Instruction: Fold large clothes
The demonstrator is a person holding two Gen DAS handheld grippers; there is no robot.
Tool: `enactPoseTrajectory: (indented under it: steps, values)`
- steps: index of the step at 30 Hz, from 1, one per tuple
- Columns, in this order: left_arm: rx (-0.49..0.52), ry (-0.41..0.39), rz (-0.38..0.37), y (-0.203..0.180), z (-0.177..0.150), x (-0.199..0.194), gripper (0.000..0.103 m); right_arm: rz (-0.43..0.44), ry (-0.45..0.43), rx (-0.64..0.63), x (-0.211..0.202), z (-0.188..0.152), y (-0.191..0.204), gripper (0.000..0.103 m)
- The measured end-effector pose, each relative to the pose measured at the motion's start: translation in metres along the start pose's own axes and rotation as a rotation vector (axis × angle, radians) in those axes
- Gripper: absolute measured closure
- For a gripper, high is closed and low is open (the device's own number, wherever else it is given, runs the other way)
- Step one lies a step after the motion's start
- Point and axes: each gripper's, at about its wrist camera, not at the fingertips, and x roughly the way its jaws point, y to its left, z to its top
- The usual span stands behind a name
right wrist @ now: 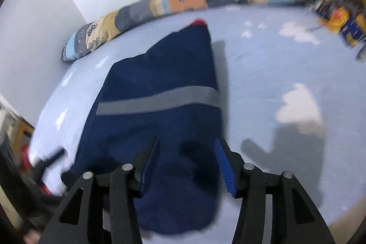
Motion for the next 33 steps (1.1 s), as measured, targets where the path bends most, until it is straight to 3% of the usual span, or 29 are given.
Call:
enactPoseTrajectory:
  steps: [3,4,6,10,13,16,18,21,25,29,33]
  values:
    - [-0.006,-0.057,0.007,-0.001,-0.012,-0.032,0.000,-0.085,-0.099,-0.054,-0.036,-0.035,0.007,0.039]
    - [-0.004,-0.078,0.022,-0.003,-0.016,-0.044,0.000,-0.080,-0.122,-0.052,-0.047,-0.043,0.010,0.037]
    - [0.008,-0.119,0.042,-0.009,-0.020,-0.069,0.000,-0.051,-0.179,-0.075,-0.069,-0.062,0.017,0.021]
    - [0.030,-0.191,0.039,-0.019,-0.032,-0.111,0.000,-0.092,-0.266,-0.161,-0.099,-0.092,0.039,0.019]
    - [0.063,-0.181,0.017,-0.024,-0.038,-0.126,0.000,-0.105,-0.309,-0.144,-0.116,-0.107,0.042,0.006]
    - [0.072,-0.157,0.039,-0.025,-0.033,-0.119,0.000,-0.133,-0.327,-0.130,-0.118,-0.105,0.040,0.003]
    - [0.052,-0.105,0.074,-0.023,-0.029,-0.112,0.000,-0.157,-0.293,-0.115,-0.110,-0.099,0.040,0.003]
    - [0.053,-0.057,0.194,-0.018,-0.021,-0.099,0.000,-0.161,-0.268,-0.124,-0.107,-0.094,0.041,0.003]
    - [0.092,-0.103,0.290,-0.020,-0.013,-0.106,0.000,-0.214,-0.318,-0.263,-0.114,-0.084,0.058,0.003]
    - [0.104,-0.113,0.303,-0.023,-0.014,-0.096,0.000,-0.263,-0.377,-0.418,-0.118,-0.084,0.074,0.003]
    - [0.063,0.002,0.271,-0.015,-0.030,-0.068,0.000,-0.216,-0.277,-0.302,-0.096,-0.085,0.061,0.003]
